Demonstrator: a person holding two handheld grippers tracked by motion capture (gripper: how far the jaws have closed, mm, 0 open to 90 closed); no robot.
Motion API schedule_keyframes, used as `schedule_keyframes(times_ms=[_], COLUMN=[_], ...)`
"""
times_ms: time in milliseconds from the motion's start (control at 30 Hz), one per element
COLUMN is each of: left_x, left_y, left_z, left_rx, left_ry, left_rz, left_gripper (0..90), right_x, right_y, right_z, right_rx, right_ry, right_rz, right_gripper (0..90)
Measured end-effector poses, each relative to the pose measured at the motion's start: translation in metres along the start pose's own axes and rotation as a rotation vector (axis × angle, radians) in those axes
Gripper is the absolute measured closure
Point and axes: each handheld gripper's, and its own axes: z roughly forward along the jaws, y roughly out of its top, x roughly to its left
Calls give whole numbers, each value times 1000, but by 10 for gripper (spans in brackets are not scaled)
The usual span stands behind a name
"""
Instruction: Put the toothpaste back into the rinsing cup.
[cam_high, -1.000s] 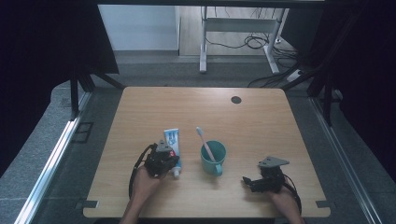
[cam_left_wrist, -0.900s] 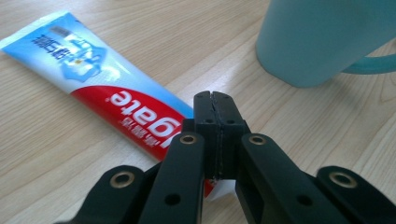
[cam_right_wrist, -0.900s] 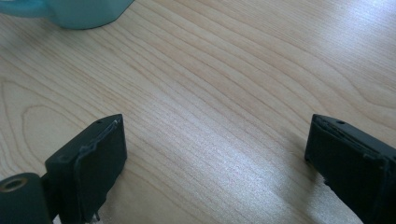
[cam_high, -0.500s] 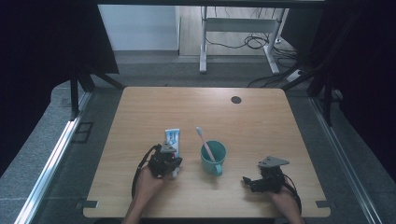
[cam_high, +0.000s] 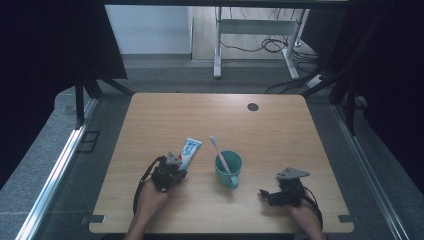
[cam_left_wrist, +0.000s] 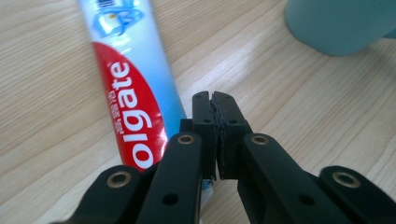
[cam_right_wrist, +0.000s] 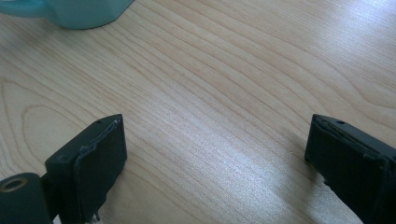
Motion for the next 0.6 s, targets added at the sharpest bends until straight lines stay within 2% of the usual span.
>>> schedule_keyframes(times_ms=[200,300,367,400,467,500,600], left_x=[4,6,8,9,11,14,17], left_y=[1,5,8,10,13,16,18], left_z=[-6,-10,-12,-13,-13,-12,-10], left_rx=[-4,-13,-14,-12,2,25,49], left_ry=[6,15,11,14,20,24,29], left_rz=[-3,0,-5,-2,-6,-16,-37], left_gripper=[849,784,704,704,620,568,492], right_x=[0,0,0,0,0,0,0], right_y=[0,0,0,0,0,0,0], right_z=[0,0,0,0,0,0,0], right_rx=[0,1,0,0,0,0,0], right_ry=[-1,-1,-1,0,0,0,0], right_rz=[0,0,0,0,0,1,0], right_gripper=[52,52,52,52,52,52,52])
